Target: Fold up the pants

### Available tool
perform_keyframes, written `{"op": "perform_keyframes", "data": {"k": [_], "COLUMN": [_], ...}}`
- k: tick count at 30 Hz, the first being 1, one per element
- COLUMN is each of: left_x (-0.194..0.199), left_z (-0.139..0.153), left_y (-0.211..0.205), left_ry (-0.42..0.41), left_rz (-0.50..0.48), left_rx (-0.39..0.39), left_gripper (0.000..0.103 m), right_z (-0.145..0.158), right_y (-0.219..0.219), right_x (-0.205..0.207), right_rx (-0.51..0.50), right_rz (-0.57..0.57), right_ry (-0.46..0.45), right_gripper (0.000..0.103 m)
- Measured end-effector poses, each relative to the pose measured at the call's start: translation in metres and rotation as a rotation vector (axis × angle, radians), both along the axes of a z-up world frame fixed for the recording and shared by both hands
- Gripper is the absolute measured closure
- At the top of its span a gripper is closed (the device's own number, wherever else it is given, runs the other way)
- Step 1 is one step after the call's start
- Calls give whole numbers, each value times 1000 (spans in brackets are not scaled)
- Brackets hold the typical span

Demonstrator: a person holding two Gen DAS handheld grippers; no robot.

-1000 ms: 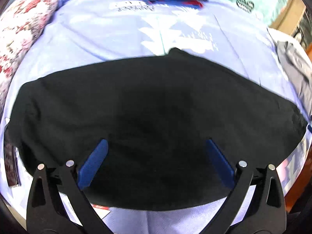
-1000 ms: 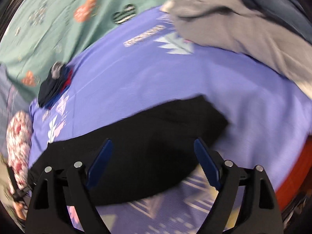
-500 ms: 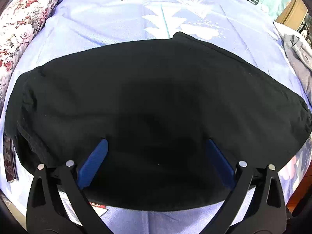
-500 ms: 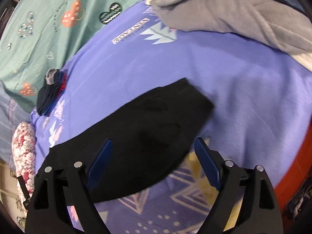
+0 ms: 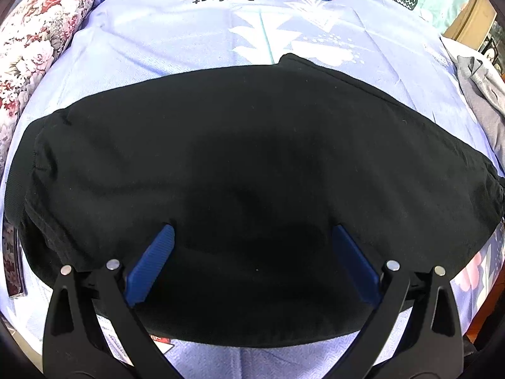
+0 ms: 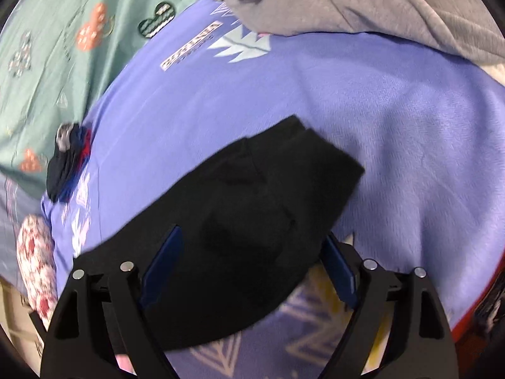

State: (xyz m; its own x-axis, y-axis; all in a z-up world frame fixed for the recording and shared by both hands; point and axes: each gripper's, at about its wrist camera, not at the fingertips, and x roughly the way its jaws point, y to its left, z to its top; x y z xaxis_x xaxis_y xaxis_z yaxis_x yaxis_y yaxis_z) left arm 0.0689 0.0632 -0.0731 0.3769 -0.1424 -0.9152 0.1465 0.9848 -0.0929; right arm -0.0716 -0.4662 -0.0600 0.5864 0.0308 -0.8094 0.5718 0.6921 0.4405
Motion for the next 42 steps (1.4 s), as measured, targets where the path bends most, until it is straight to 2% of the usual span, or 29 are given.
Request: {"op": "perform_keyframes", "data": {"k": [1, 2, 3, 4, 6, 9, 13, 15, 19, 21, 26, 28, 31, 33, 34, 35, 37, 39, 41, 42], "left_x": [0, -2, -2, -4, -6, -5, -7, -10, -15, -20, -25, -23, -30, -31, -32, -31, -29, -27, -26, -24], "left_z": [0, 0, 0, -1, -2, -3, 2, 7, 16, 20, 19, 21, 20, 18, 16, 15, 15, 17, 21, 23], "left_y": [1, 0, 1, 1, -6, -15, -6, 3, 15, 21, 27, 24, 20, 22, 22, 23, 23, 21, 16, 12], "left_ry": [-2, -3, -7, -9, -10, -3, 0, 4, -6, -20, -28, -20, -16, -14, -9, -5, -3, -6, -19, -26], "left_rz": [-1, -2, -7, -12, -21, -19, 12, 30, 39, 33, 54, 62, 58, 55, 57, 60, 67, 63, 47, 38], "left_rx": [0, 1, 4, 8, 30, 51, -14, -47, -94, -94, -102, -118, -117, -113, -113, -114, -118, -118, -104, -97], "left_gripper": [2, 2, 2, 2, 2, 2, 2, 2, 2, 2, 2, 2, 2, 2, 2, 2, 2, 2, 2, 2], "right_z": [-1, -1, -1, 0, 8, 33, 75, 84, 88, 84, 57, 43, 24, 18, 14, 11, 10, 13, 21, 27], "right_y": [-1, -3, -7, -9, -10, 4, 51, 77, 135, 170, 256, 285, 319, 327, 330, 329, 325, 313, 296, 284], "right_x": [2, 3, -1, -2, -6, -3, 16, 25, 49, 63, 99, 113, 121, 122, 123, 122, 118, 115, 114, 111], "right_rx": [-21, -35, -8, 10, 22, -40, -119, -133, -120, -118, -104, -112, -195, -209, -166, -128, -73, 26, 145, 159], "right_rz": [-10, -36, -63, -71, -66, 1, 165, 245, 440, 540, 738, 794, 864, 907, 945, 963, 985, 983, 959, 928], "right_ry": [24, 55, 44, 34, 0, -59, -151, -177, -200, -193, -139, -92, -24, 3, 20, 21, 14, -13, -72, -105], "right_gripper": [53, 62, 68, 78, 79, 80, 82, 82, 82, 82, 82, 82, 77, 60, 38, 32, 32, 32, 32, 32]}}
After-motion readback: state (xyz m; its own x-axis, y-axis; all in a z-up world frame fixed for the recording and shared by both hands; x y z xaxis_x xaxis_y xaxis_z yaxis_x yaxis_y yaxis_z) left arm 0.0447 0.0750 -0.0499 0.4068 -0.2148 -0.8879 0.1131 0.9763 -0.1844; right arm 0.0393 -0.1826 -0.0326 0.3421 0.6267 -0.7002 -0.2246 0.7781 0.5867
